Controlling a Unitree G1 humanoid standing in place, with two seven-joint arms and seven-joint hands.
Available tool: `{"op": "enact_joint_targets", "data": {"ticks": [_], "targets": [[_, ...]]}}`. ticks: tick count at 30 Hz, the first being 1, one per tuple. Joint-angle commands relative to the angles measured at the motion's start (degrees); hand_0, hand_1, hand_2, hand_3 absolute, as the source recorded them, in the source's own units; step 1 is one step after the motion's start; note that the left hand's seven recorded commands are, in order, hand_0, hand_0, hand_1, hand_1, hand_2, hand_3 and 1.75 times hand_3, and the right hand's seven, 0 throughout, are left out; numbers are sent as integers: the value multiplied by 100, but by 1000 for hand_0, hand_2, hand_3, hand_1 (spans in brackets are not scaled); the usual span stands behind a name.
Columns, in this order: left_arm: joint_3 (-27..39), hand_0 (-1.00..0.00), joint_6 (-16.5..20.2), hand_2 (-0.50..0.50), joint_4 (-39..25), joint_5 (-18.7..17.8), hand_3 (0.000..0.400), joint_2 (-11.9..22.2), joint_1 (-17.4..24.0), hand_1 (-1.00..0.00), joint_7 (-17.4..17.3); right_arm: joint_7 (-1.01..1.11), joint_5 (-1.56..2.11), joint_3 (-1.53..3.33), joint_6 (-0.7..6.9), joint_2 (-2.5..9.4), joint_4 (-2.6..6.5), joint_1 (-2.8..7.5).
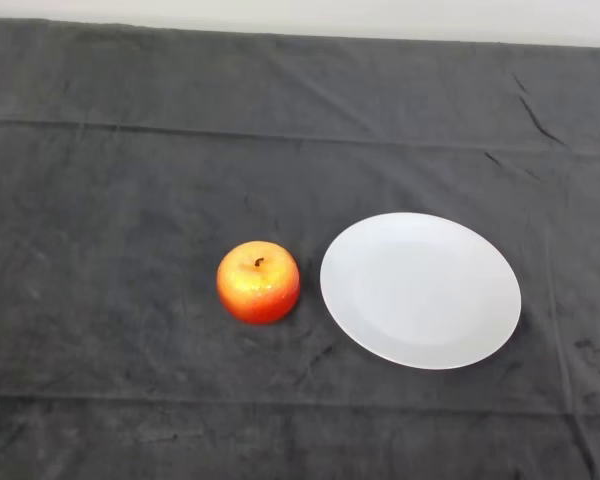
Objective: Move the apple to the plate
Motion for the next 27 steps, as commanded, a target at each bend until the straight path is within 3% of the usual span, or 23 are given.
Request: {"op": "enact_joint_targets", "data": {"ticks": [1,27], "targets": [[120,0,67,0,225,194,0,-6,-365,0,-6,2,-28,-45,320,750,409,259],[-252,0,-465,0,51,1035,0,-54,-983,0,178,0,-33,-49,319,749,411,259]]}}
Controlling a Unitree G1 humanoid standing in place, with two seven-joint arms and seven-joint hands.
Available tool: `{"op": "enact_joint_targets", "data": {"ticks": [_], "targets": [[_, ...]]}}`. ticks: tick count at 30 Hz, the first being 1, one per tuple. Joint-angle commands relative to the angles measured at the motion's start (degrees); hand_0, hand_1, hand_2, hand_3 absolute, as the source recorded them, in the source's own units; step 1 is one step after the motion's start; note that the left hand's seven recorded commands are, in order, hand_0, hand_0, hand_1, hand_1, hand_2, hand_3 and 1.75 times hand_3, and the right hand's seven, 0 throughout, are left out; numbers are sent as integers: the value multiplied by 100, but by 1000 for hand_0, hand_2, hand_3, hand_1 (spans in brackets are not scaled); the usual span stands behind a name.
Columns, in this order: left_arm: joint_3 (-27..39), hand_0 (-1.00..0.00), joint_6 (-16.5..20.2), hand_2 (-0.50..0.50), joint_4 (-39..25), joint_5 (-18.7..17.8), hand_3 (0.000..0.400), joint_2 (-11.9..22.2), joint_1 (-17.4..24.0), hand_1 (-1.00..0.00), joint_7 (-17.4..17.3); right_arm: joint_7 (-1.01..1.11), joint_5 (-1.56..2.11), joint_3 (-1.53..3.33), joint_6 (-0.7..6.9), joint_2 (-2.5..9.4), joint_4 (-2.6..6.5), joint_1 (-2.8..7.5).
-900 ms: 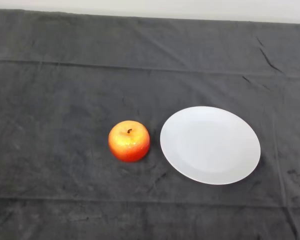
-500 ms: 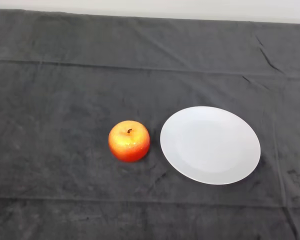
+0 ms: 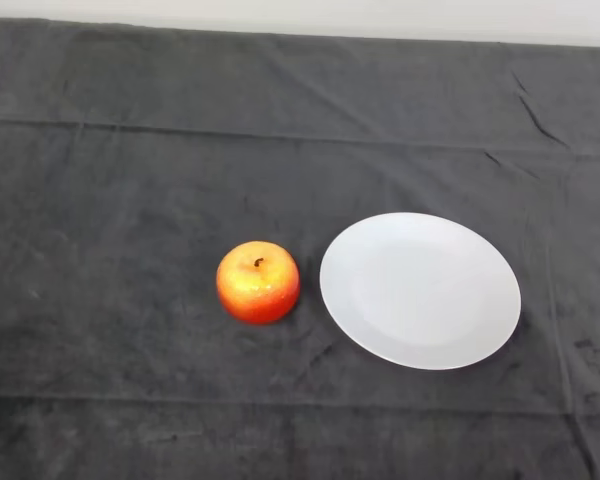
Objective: Move the apple to the plate
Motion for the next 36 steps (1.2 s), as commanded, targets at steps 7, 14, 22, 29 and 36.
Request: {"op": "enact_joint_targets", "data": {"ticks": [7,14,22,29,36], "targets": [[-312,0,-262,0,-203,380,0,-74,-511,0,-87,2,-35,-46,321,747,410,258],[-522,0,-250,0,-669,622,0,-188,-573,0,-124,1,-35,-46,323,747,408,258],[-820,0,-102,0,-1408,933,0,-441,-528,0,-102,2,-32,-44,327,749,401,260],[-1119,0,114,0,-1991,1186,0,-705,-491,0,-162,3,-28,-40,333,751,393,262],[-1443,0,316,0,-2391,1412,0,-983,-475,0,-253,4,-22,-35,338,753,384,264]]}}
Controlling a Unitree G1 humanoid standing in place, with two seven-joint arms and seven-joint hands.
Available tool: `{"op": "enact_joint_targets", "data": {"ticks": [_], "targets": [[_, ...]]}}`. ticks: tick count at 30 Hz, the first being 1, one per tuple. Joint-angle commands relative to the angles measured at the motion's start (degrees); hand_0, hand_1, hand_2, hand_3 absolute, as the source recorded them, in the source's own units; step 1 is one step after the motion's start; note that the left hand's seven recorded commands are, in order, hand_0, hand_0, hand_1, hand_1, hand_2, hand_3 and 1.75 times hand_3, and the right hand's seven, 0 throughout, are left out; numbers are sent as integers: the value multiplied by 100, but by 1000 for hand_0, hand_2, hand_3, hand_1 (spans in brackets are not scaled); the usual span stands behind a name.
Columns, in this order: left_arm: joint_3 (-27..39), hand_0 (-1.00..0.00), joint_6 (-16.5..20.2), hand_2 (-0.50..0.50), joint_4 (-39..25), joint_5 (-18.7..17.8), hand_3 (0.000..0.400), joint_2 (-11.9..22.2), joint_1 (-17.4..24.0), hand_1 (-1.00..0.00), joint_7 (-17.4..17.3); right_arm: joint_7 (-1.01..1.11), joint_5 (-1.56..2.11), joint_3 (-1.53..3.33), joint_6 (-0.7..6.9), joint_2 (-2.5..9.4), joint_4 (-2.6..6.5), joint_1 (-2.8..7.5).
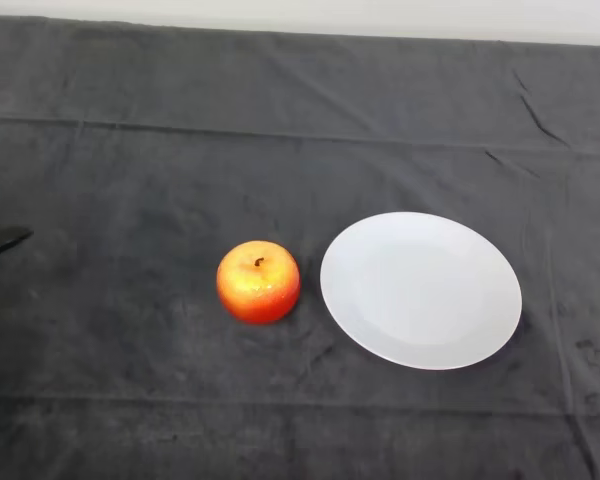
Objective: Move the apple to the plate
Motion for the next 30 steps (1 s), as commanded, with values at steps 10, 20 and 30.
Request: {"op": "enact_joint_targets", "data": {"ticks": [10,20,30], "targets": [[-700,0,280,0,-489,392,0,-496,-139,0,-138,6,-10,-24,356,754,371,269],[-1183,0,302,0,-513,359,0,-656,-107,0,-294,8,1,-16,360,756,365,270],[-1795,0,365,0,-393,298,0,-821,-137,0,-262,10,10,-7,361,757,364,270]]}}
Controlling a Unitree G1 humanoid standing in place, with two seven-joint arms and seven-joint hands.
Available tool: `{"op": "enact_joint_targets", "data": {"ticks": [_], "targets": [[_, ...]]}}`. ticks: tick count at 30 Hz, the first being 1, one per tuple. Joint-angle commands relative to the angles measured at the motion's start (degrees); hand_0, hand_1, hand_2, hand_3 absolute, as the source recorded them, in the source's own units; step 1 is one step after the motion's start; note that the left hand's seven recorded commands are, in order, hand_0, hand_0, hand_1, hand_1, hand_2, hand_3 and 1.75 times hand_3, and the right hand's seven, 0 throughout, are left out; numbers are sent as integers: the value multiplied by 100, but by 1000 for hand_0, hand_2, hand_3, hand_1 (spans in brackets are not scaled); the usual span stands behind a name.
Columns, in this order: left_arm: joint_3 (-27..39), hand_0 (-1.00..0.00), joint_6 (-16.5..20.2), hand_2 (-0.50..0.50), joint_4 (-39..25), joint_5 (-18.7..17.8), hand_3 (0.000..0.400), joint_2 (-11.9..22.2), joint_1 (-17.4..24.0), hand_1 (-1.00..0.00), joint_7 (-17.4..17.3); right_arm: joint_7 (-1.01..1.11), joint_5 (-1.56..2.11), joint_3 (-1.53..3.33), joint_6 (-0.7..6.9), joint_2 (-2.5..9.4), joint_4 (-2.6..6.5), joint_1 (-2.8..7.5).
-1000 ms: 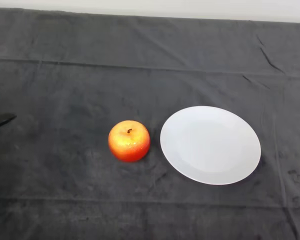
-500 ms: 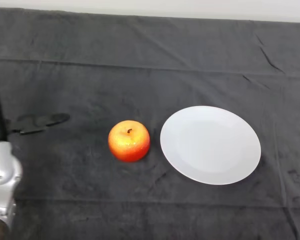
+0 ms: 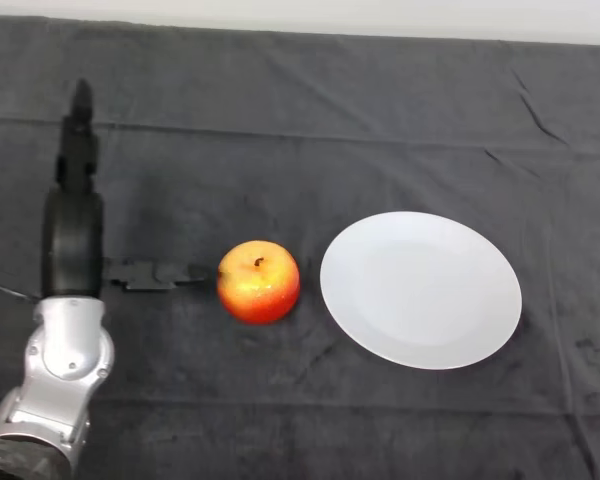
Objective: Move the apple to the plate
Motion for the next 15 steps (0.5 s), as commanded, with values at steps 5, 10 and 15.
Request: {"op": "enact_joint_targets", "data": {"ticks": [5,10,15], "targets": [[-465,0,66,0,-154,-40,0,-94,-147,0,10,11,11,-7,360,756,368,276],[-722,0,49,0,24,-117,0,-81,-217,0,-56,12,14,-5,359,755,370,276],[-904,0,-17,0,390,-149,0,-74,-389,0,-115,13,17,-3,357,755,372,275]]}}
